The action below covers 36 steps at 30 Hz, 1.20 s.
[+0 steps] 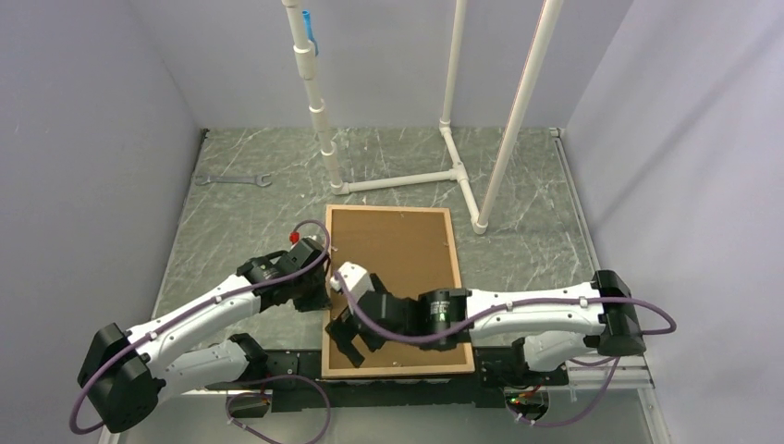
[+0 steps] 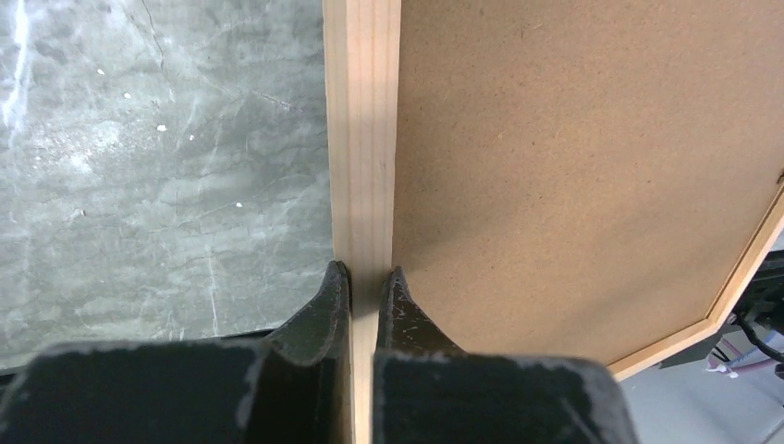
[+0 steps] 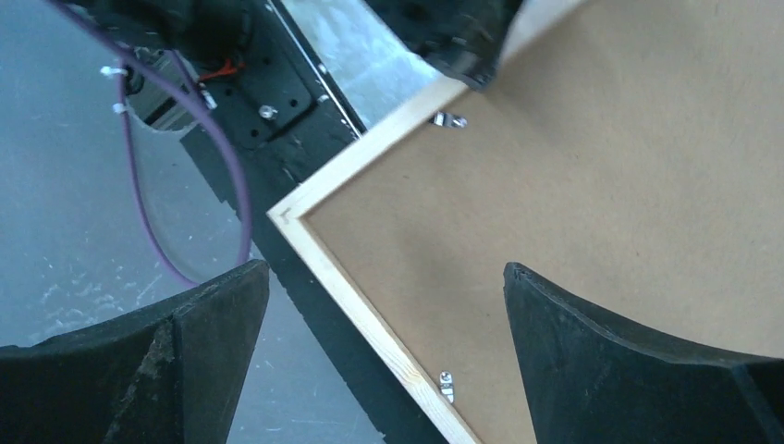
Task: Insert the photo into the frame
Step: Turn over the photo frame at the center of the board.
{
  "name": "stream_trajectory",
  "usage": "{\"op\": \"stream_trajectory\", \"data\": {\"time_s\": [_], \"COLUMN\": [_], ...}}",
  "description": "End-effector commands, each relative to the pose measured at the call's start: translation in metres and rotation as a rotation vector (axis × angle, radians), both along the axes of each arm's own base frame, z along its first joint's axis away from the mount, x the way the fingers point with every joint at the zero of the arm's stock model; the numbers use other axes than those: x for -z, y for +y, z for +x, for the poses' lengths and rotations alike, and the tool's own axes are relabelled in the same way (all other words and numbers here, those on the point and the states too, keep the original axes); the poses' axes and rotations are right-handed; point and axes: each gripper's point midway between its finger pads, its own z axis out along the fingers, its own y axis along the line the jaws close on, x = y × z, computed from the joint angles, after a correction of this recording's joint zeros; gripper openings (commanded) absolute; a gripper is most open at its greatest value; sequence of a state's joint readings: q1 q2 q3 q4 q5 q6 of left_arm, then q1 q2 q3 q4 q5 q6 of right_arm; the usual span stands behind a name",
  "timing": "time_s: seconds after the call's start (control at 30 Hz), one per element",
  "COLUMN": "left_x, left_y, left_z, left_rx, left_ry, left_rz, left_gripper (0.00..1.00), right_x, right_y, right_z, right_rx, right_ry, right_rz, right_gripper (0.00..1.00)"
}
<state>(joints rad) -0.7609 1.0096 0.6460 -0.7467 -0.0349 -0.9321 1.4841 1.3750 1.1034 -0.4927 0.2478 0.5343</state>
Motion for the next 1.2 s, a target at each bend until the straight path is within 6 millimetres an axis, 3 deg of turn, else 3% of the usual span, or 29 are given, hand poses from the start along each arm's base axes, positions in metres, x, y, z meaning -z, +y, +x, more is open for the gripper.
{"op": "stream_trajectory", "data": {"time_s": [0.0, 0.1, 0.23, 0.4, 0.57, 0.6, 0.63, 0.67, 0.87, 0.93, 1.17], "left_x": [-0.047, -0.052, -0.057, -0.064, -0.073, -0.076, -0.079, -0.083, -0.098, -0.101, -0.105], "left_y": [-0.030, -0.032, -0.034, -0.038, -0.043, -0.044, -0.045, -0.047, -0.054, -0.055, -0.047], "left_z": [0.019, 0.021, 0.024, 0.027, 0.027, 0.027, 0.027, 0.028, 0.024, 0.023, 0.020], "left_rx": [0.027, 0.026, 0.029, 0.037, 0.043, 0.045, 0.046, 0.047, 0.064, 0.068, 0.056], "left_ry": [-0.102, -0.112, -0.123, -0.131, -0.140, -0.143, -0.146, -0.152, -0.167, -0.170, -0.180], "left_rz": [-0.143, -0.152, -0.161, -0.170, -0.201, -0.211, -0.221, -0.234, -0.303, -0.316, -0.306], "left_gripper": [0.00, 0.00, 0.00, 0.00, 0.00, 0.00, 0.00, 0.00, 0.00, 0.00, 0.00], "right_x": [-0.045, -0.055, -0.051, -0.025, 0.006, 0.011, 0.028, 0.020, 0.012, 0.018, 0.011], "right_y": [0.007, 0.013, 0.020, 0.025, 0.020, 0.019, 0.007, 0.013, -0.003, -0.001, -0.004], "right_z": [0.002, -0.013, -0.039, -0.063, -0.074, -0.074, -0.068, -0.072, -0.055, -0.054, -0.036], "right_rx": [-0.013, -0.045, -0.080, -0.050, -0.028, -0.022, -0.024, 0.006, 0.146, 0.138, 0.203], "right_ry": [-0.298, -0.406, -0.545, -0.707, -0.853, -0.872, -0.920, -0.917, -1.047, -1.080, -1.065], "right_rz": [0.011, -0.017, -0.086, -0.213, -0.358, -0.378, -0.440, -0.412, -0.443, -0.459, -0.434], "right_gripper": [1.00, 1.00, 1.00, 0.99, 0.99, 0.99, 0.99, 0.99, 0.94, 0.90, 0.79]}}
